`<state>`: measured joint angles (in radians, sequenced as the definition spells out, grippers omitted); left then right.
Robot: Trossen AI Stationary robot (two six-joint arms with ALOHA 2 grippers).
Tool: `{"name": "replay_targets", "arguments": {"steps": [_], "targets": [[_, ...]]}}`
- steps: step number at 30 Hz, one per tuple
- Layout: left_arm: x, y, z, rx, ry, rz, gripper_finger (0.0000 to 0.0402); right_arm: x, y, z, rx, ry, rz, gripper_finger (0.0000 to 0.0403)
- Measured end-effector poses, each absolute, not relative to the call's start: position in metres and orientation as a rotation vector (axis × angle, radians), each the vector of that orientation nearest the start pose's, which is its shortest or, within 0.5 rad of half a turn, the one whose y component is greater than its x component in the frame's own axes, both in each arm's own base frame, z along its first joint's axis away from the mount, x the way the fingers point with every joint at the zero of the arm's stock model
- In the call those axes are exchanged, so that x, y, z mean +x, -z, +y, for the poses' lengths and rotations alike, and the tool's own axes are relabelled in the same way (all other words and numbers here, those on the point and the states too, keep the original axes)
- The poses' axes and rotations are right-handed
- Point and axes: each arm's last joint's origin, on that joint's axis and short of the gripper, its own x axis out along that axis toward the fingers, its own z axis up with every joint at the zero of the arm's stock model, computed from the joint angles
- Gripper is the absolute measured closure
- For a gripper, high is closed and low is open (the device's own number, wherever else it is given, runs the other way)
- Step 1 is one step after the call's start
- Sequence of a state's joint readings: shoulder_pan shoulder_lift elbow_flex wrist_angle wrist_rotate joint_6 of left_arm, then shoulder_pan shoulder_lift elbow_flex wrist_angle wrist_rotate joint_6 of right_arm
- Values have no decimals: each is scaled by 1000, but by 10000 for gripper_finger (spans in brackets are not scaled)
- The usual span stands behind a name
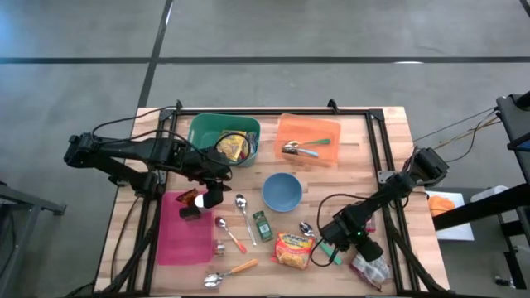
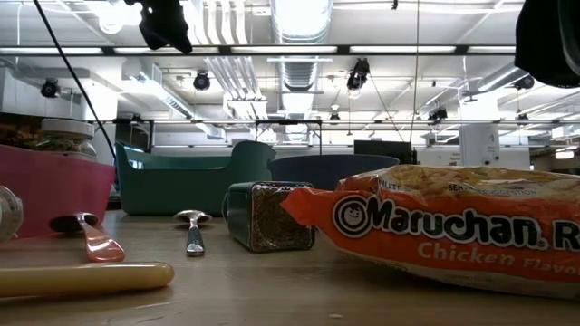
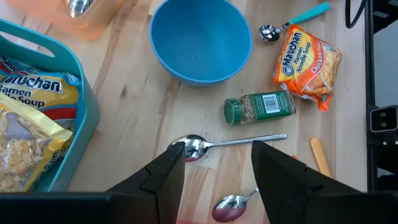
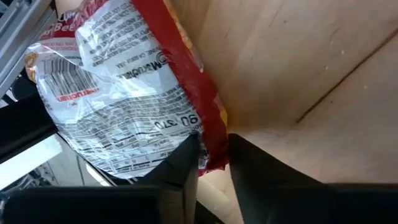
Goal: Pick & Place Food Item
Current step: Put the red noodle pack into the green bin
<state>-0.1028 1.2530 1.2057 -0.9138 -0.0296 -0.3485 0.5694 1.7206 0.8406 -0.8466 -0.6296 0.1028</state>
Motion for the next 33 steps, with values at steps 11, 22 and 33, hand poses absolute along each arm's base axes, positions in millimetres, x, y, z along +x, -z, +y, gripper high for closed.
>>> {"name": "replay_targets", "arguments": {"steps": [11,22,33], "targets": [[239,-323,-24,-257,-100,959,214,199,-124,148,129,-766,1862,394],[240,-324,-24,-279,-110,950,214,195,-157,144,239,-612,1793,395],[247,-330,-24,-284,-93,851,214,182,-206,129,357,-347,1573,395]]}}
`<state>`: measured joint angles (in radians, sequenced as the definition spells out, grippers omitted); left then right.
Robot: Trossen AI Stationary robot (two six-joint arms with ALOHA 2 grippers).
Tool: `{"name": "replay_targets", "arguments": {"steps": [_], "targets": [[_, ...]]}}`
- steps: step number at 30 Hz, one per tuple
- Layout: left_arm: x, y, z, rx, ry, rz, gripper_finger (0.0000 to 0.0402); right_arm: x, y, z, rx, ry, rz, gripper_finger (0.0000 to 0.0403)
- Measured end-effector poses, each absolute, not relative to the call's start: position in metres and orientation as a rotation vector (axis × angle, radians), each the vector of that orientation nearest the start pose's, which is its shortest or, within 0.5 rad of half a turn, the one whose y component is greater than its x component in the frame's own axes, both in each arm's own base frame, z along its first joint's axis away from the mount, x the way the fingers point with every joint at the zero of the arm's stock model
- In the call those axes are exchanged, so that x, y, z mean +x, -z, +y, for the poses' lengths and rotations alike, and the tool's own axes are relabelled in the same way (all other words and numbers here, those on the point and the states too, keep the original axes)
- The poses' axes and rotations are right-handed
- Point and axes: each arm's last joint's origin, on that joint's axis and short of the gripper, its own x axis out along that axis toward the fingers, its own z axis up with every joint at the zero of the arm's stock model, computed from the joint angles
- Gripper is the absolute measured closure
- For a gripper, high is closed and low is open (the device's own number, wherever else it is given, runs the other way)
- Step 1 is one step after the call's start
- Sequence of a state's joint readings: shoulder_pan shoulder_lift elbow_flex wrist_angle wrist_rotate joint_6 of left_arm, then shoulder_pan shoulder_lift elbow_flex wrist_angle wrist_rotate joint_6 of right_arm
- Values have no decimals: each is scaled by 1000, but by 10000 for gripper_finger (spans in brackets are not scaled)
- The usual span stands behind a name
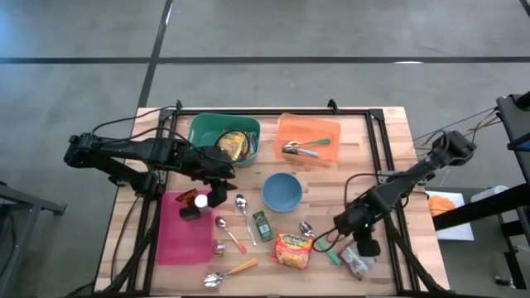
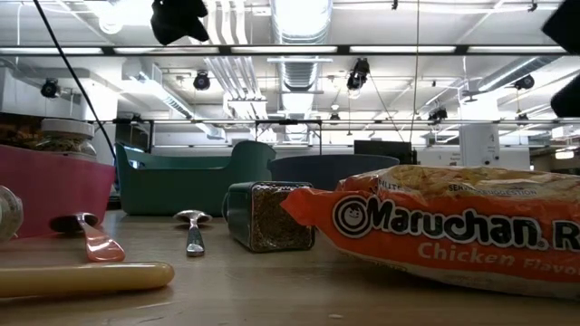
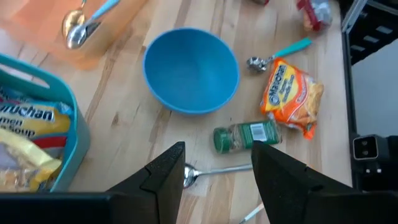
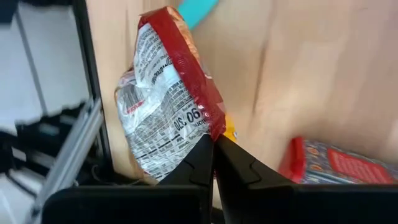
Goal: Pick & Place Food Item
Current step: Put the red noodle pack into the green bin
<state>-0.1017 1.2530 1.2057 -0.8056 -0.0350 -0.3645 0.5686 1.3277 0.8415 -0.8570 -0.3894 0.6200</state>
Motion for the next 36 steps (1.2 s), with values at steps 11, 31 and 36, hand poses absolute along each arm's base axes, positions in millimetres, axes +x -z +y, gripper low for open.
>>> {"name": "replay_targets", "arguments": {"steps": [11,31,36], "targets": [[250,-332,-20,-264,-156,800,214,173,-230,114,432,-56,1349,395],[253,-334,-12,-259,-200,767,214,171,-242,100,449,302,1040,395],[253,-335,-8,-256,-220,754,214,172,-247,98,456,339,981,395]]}}
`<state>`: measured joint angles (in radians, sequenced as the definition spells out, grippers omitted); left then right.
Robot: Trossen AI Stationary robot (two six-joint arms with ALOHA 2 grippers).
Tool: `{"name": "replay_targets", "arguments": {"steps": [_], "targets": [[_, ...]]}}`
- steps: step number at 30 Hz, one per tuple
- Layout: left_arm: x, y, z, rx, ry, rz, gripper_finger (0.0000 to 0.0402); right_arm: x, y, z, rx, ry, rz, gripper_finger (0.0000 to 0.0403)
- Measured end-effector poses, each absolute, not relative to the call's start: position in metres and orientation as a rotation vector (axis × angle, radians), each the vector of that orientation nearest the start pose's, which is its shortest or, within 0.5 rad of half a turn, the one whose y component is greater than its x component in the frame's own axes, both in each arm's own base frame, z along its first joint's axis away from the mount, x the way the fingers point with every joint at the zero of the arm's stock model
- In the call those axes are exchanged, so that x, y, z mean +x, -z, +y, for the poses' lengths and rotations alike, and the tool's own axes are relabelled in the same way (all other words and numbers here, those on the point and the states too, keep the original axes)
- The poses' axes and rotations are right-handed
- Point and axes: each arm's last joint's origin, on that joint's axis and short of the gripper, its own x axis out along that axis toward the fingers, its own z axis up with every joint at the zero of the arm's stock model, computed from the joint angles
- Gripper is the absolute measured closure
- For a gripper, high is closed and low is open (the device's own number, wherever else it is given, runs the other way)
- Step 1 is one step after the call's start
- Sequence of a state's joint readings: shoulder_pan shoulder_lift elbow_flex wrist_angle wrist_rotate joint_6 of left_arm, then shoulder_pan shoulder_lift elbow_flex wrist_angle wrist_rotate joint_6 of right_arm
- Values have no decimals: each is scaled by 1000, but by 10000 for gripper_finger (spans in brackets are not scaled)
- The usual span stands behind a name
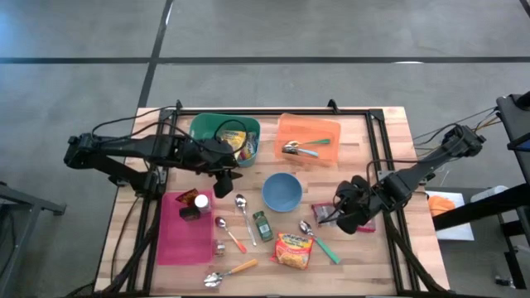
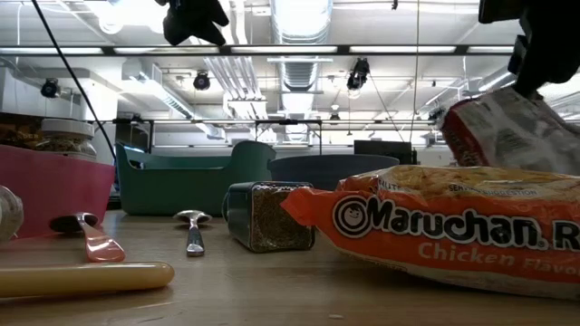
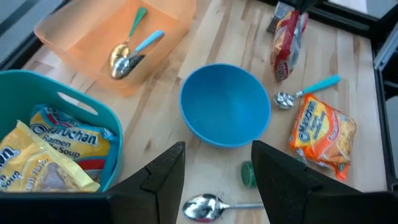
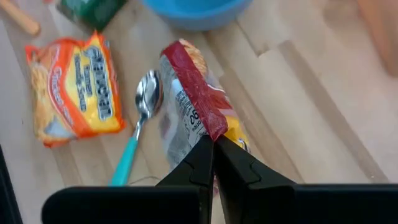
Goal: Pick & Place Food Item
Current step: Put the red noodle pack into the green bin
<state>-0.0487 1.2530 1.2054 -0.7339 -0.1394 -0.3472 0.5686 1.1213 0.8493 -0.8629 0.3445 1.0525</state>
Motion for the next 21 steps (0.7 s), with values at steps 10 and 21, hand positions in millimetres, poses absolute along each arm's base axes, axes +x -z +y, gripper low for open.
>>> {"name": "replay_targets", "arguments": {"steps": [10,21], "targets": [[260,-341,-6,-262,-212,656,214,164,-272,88,474,379,796,395],[271,-352,4,-278,-183,513,211,147,-309,74,463,385,582,395]]}}
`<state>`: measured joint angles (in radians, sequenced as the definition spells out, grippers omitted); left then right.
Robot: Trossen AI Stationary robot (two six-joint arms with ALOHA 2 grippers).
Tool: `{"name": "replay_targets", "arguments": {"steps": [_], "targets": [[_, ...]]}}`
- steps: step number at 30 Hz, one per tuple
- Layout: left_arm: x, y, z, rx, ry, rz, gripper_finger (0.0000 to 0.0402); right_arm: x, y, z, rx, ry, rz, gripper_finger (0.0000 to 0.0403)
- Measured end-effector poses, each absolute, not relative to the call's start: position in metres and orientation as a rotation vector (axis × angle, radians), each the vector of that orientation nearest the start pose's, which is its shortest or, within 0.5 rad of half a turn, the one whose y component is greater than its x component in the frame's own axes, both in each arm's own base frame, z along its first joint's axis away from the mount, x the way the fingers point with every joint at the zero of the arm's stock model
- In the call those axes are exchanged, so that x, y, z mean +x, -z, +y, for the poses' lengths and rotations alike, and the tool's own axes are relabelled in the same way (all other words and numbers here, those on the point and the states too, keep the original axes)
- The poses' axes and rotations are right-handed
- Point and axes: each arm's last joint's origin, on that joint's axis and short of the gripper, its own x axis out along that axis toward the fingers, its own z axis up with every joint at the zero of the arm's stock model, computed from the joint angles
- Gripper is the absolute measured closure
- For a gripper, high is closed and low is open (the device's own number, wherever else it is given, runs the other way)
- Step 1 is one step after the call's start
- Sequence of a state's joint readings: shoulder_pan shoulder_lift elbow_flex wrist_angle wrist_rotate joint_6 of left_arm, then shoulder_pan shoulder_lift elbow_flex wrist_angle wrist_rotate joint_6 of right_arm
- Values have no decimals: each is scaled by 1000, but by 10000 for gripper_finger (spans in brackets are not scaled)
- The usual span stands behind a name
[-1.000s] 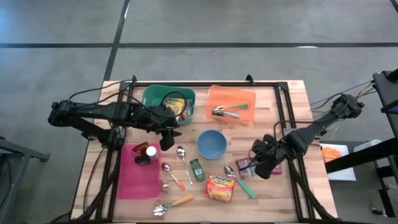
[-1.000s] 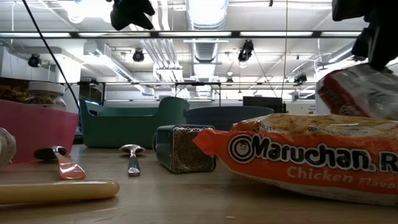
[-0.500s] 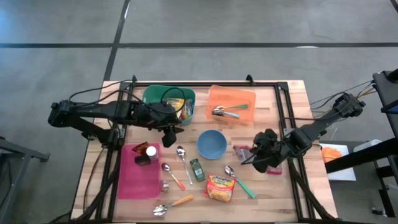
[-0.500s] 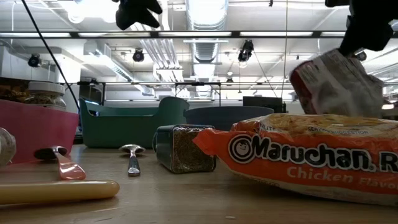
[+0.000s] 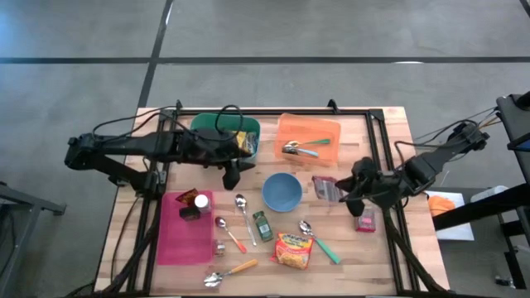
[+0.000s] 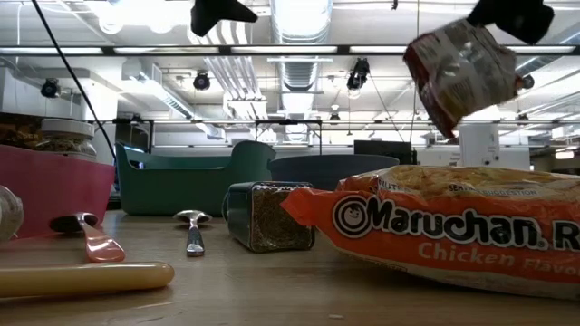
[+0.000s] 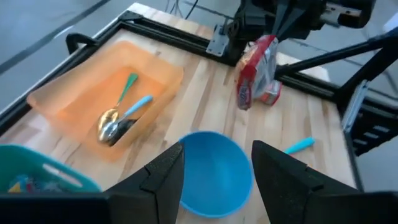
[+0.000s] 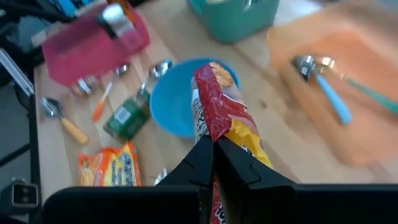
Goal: Pick & Place Food Item
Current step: Put the red noodle pack into the green bin
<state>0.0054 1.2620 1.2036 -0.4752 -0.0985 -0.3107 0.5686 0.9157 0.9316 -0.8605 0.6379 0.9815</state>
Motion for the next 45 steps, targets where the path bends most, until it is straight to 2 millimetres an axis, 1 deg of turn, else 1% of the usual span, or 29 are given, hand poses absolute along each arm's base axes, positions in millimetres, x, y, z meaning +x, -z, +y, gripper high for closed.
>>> {"name": "replay_targets", "arguments": {"steps": [4,9,13,17,22,26,28,35,45], "targets": [[282,-349,8,-301,-140,490,186,145,-321,71,425,389,528,395],[310,-343,9,-318,-41,476,129,147,-332,68,394,396,492,395],[335,-343,10,-257,-16,497,89,149,-336,64,375,411,486,395],[359,-347,12,-190,0,486,66,152,-338,62,361,419,479,395],[388,-356,13,-113,26,460,62,157,-341,63,344,399,452,395],[404,-362,16,-107,65,453,61,160,-343,64,332,388,434,395],[410,-360,18,-117,82,466,61,161,-343,65,325,382,428,395],[420,-352,20,-156,182,479,61,164,-344,66,312,372,417,395],[427,-344,20,-162,201,482,61,169,-348,69,297,344,374,395]]}}
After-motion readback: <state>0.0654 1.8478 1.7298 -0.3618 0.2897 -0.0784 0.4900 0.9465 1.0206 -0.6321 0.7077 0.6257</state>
